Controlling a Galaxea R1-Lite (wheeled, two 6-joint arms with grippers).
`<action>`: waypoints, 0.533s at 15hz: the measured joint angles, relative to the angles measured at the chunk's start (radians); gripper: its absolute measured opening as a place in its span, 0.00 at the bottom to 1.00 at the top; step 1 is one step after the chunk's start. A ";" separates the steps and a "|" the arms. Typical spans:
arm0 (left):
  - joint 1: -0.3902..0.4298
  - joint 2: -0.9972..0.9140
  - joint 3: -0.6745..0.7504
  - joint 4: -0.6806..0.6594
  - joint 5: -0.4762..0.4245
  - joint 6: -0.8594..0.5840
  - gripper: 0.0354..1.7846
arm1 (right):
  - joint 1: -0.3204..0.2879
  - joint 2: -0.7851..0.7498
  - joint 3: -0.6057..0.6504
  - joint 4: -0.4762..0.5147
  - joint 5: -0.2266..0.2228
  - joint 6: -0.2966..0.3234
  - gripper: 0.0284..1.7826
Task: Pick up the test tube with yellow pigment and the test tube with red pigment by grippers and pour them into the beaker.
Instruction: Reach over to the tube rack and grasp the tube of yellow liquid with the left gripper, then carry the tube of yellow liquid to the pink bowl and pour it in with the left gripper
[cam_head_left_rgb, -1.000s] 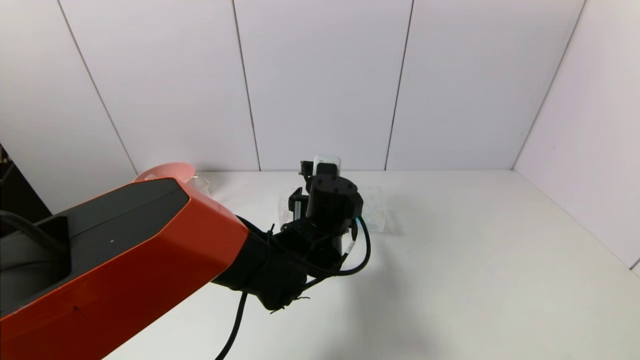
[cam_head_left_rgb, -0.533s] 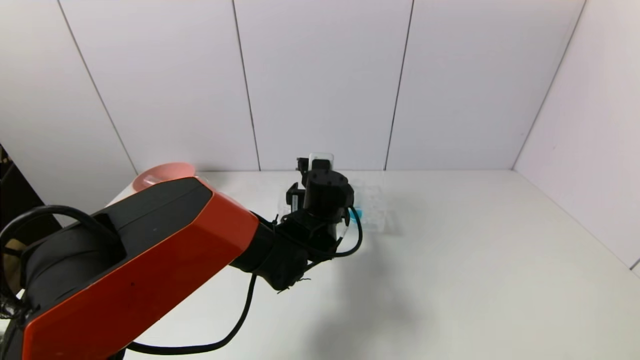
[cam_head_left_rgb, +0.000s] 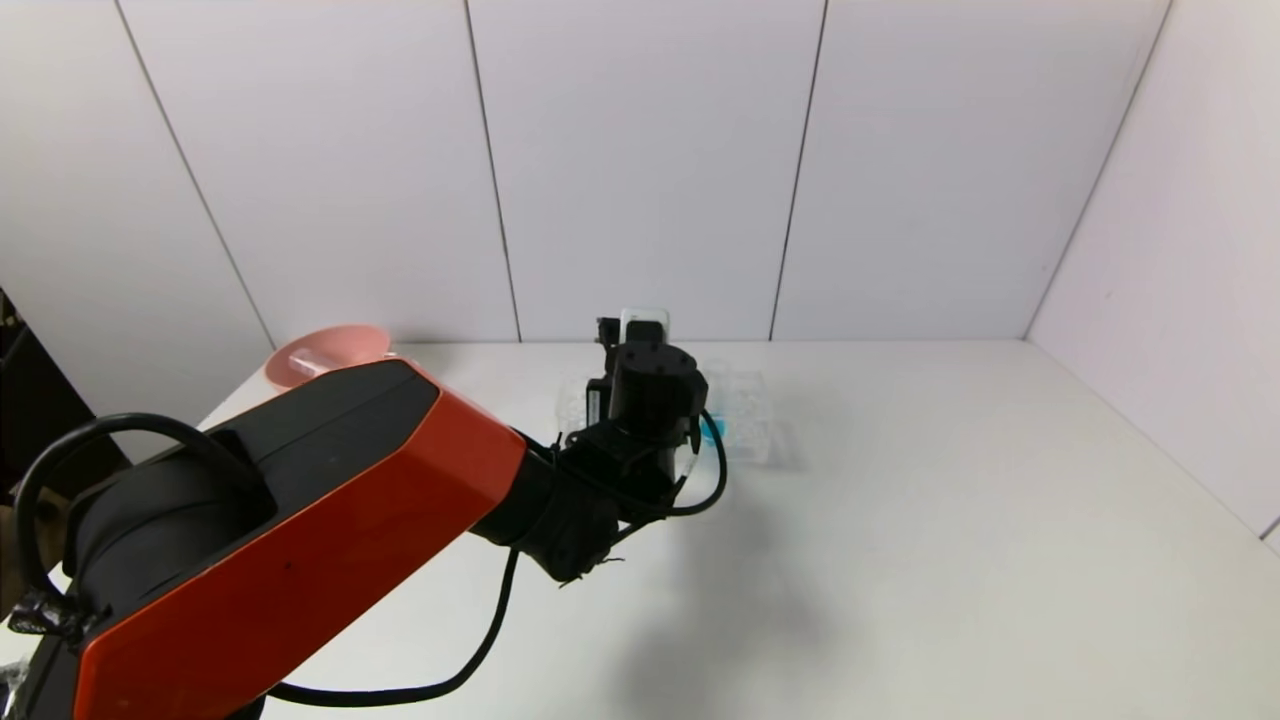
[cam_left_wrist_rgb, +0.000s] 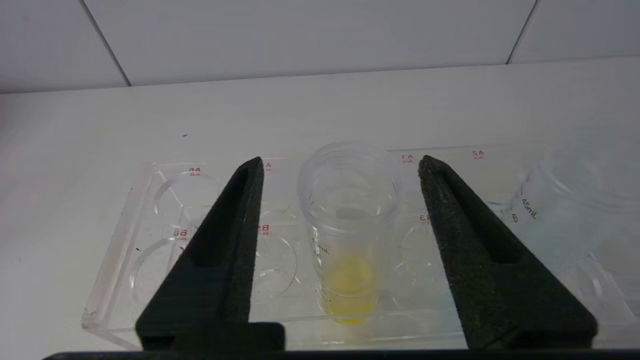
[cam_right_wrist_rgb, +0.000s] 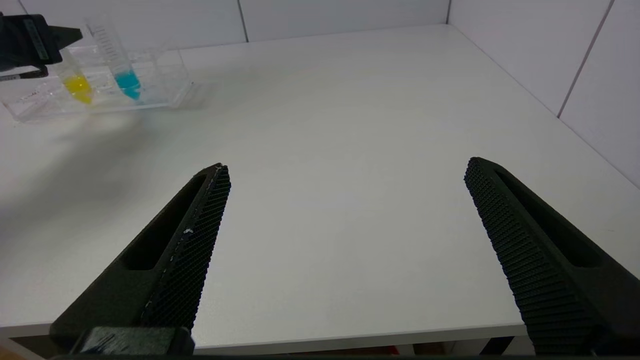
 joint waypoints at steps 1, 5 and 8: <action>0.000 0.002 -0.001 0.000 0.000 0.000 0.41 | 0.000 0.000 0.000 0.000 0.000 0.000 0.96; 0.001 0.004 -0.002 0.000 0.000 0.000 0.24 | 0.000 0.000 0.000 0.000 0.000 0.000 0.96; 0.001 0.003 -0.003 0.000 0.000 0.000 0.24 | 0.000 0.000 0.000 0.000 0.000 0.000 0.96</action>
